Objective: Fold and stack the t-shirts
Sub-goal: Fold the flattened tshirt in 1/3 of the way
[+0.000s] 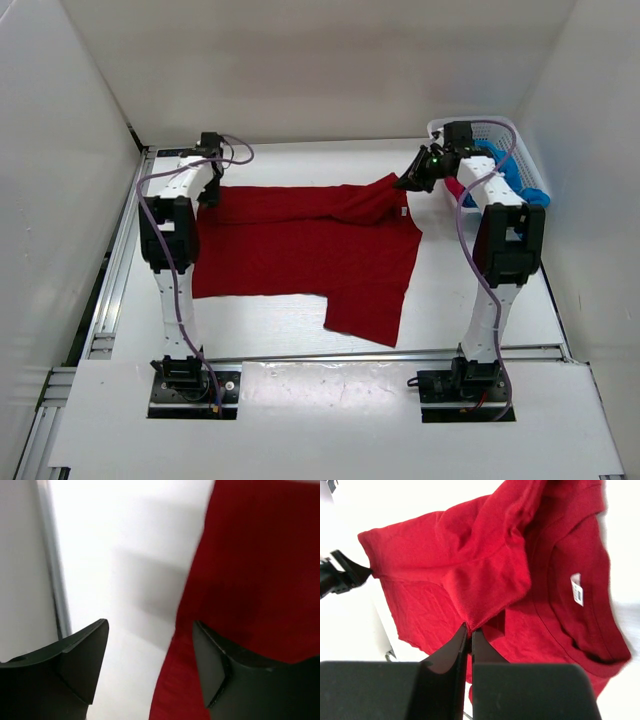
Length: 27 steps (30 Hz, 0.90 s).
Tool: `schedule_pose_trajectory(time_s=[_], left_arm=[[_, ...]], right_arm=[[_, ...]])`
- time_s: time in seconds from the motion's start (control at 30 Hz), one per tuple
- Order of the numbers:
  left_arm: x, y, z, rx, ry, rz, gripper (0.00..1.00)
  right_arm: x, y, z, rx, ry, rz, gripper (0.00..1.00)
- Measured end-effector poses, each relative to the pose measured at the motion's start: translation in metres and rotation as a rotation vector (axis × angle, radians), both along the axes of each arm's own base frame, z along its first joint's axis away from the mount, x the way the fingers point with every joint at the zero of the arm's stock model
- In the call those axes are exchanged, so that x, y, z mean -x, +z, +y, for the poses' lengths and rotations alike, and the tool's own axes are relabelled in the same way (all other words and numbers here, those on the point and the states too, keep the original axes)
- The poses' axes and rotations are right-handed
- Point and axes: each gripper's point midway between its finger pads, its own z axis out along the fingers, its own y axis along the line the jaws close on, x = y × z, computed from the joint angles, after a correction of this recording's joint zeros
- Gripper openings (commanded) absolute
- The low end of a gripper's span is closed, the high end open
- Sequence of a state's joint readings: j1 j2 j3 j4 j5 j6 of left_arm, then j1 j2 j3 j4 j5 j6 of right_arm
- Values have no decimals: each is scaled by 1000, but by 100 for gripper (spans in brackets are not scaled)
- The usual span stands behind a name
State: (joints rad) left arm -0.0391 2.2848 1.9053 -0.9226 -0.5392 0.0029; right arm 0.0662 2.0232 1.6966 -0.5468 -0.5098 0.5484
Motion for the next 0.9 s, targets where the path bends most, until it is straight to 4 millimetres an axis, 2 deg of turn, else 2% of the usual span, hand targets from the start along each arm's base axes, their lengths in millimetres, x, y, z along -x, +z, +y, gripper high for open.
schedule_pose_trajectory(time_s=[0.1, 0.17, 0.2, 0.27, 0.33, 0.37, 0.43, 0.5, 0.57, 0.6, 0.67, 0.73, 0.77, 0.8, 0.9], left_arm=[[-25, 24, -8, -60, -8, -122, 74], [-45, 47, -33, -79, -48, -214, 74], [-55, 58, -54, -74, -80, -263, 72], [-71, 81, -106, -51, -163, -356, 67], [-75, 99, -180, 3, -285, -432, 67], [-70, 103, -222, 37, -361, -451, 66], [-54, 103, -283, 94, -478, -455, 66], [-29, 99, -350, 163, -612, -440, 66], [-6, 93, -404, 228, -721, -424, 66], [0, 91, -422, 253, -756, -422, 66], [6, 81, -450, 297, -806, -412, 64], [4, 66, -463, 323, -826, -402, 59], [2, 56, -465, 327, -826, -393, 51], [-1, 44, -465, 324, -823, -379, 48], [-11, 7, -467, 318, -817, -346, 46]], right_arm=[[-17, -5, 7, -26, -5, 11, 0], [-30, -10, 11, -41, -20, 25, 0], [-35, -11, 12, -46, -27, 27, 0], [-49, -15, 14, -53, -47, 28, 0], [-57, -20, 14, -57, -73, 41, 0], [-60, -22, 14, -59, -86, 47, 0], [-66, -27, 14, -63, -112, 58, 0], [-71, -35, 12, -64, -145, 74, 0], [-76, -43, 11, -70, -180, 88, 0], [-79, -47, 11, -75, -196, 94, 0], [-85, -56, 12, -86, -218, 106, 0], [-94, -58, 15, -98, -224, 86, 0], [-96, -59, 16, -101, -225, 82, 0], [-98, -59, 17, -106, -228, 80, 0], [-100, -57, 18, -118, -233, 75, 0]])
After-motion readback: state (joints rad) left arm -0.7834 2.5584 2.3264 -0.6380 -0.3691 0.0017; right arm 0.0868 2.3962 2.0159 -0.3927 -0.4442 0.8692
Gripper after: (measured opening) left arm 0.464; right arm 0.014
